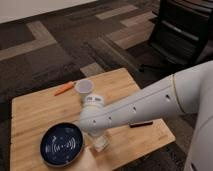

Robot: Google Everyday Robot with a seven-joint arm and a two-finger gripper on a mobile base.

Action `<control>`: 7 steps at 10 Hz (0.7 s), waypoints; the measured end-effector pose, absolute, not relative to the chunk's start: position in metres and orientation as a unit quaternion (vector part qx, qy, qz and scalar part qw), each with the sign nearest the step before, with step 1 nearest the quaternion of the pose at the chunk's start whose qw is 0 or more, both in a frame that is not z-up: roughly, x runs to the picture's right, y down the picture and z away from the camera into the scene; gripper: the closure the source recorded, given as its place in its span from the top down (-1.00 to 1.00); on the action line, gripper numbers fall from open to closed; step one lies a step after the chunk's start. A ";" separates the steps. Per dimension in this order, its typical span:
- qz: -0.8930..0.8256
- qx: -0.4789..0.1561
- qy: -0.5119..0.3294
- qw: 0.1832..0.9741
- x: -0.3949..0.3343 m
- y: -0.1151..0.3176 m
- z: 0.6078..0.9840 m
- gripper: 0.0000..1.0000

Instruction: Place the white sponge in the ceramic cup

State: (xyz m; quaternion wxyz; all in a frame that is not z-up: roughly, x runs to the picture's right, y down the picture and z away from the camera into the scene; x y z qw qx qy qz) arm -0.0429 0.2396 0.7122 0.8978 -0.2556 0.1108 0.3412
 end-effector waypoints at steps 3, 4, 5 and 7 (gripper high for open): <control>0.324 -0.254 0.104 0.905 -0.052 0.251 0.723 0.09; 0.322 -0.256 0.105 0.905 -0.054 0.254 0.725 -0.21; 0.324 -0.254 0.108 0.905 -0.054 0.254 0.726 -0.50; 0.328 -0.251 0.118 0.903 -0.049 0.252 0.727 -0.97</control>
